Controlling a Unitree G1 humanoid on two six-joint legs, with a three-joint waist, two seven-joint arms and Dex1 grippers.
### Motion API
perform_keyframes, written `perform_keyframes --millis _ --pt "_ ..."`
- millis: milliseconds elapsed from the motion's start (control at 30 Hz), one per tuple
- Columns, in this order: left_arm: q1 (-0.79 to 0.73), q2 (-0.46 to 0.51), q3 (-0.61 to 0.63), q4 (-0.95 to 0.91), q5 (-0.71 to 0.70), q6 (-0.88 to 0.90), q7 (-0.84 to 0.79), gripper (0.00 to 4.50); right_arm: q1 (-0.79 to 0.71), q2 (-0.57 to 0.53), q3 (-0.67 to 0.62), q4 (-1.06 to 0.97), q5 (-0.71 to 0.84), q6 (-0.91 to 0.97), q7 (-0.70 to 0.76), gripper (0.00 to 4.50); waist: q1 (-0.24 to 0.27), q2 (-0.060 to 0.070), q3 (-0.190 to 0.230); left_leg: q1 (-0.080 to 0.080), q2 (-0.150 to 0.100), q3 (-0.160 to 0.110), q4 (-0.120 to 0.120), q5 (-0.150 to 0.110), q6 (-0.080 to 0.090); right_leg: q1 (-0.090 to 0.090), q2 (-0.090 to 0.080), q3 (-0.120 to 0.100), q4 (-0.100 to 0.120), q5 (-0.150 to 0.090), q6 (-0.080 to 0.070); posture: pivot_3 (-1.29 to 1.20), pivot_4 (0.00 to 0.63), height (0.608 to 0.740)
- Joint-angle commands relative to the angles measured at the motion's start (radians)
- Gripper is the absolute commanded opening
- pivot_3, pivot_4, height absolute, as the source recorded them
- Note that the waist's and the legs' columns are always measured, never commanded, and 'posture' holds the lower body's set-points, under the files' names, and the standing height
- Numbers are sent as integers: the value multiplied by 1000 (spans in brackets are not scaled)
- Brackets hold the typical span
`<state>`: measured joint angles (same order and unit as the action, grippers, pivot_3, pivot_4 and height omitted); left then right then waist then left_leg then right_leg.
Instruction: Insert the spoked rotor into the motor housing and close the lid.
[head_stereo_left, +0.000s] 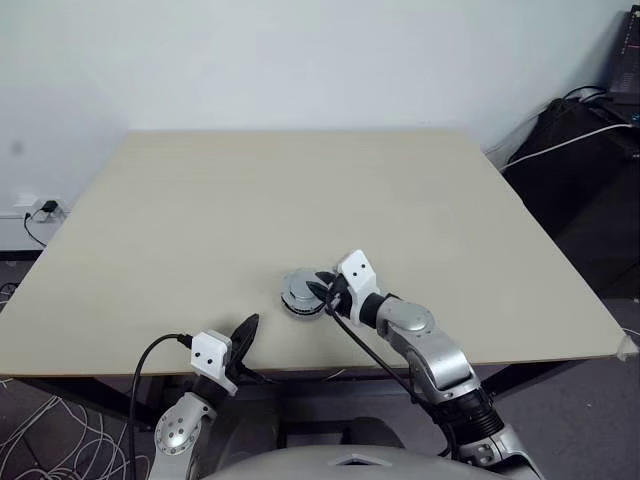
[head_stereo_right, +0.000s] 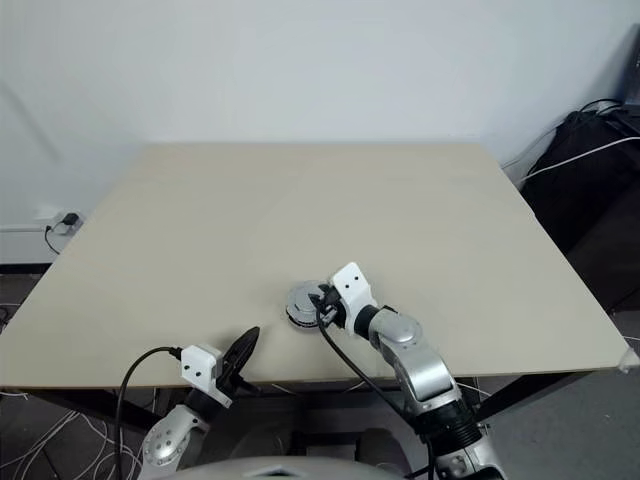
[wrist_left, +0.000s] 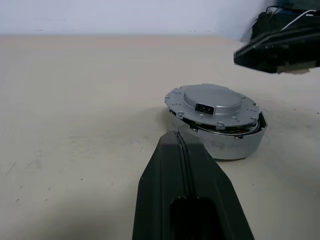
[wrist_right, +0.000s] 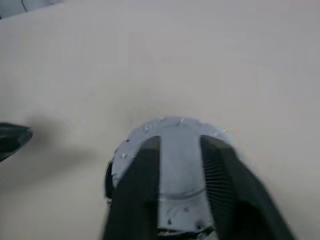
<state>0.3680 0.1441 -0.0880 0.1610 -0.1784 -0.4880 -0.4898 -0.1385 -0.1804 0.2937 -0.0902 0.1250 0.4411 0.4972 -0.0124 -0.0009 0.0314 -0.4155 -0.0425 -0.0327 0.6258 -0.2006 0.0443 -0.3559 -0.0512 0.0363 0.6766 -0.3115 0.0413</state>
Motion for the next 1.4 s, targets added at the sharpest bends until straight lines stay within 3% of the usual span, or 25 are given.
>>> perform_keyframes --millis 33,233,900,1067,1400 --pt "-12 1 -1 -33 -5 -6 -3 0 -35 21 -16 37 4 -35 -3 2582 0 0 0 0 0 0 0 0 0 0 0 0 0 0 0 0 0 740" --pt "-7 10 1 -13 -10 -18 -21 0 -58 65 7 133 -14 -64 -12 4487 0 0 0 0 0 0 0 0 0 0 0 0 0 0 0 0 0 740" --pt "-22 2 21 64 -13 -74 -45 0 -104 116 4 268 -49 -96 -43 4487 -2 1 -1 0 0 0 0 0 0 0 0 0 0 0 0 0 0 740" --pt "-20 2 22 57 -14 -70 -44 0 -103 116 3 267 -52 -96 -47 3262 -2 1 -1 0 0 0 0 0 0 -1 0 0 0 0 0 0 0 740" --pt "-17 -2 14 31 -9 -53 -34 0 -96 97 -2 202 -31 -91 -15 3180 -2 1 -1 0 0 0 -1 0 0 -1 0 0 0 0 0 0 0 740"
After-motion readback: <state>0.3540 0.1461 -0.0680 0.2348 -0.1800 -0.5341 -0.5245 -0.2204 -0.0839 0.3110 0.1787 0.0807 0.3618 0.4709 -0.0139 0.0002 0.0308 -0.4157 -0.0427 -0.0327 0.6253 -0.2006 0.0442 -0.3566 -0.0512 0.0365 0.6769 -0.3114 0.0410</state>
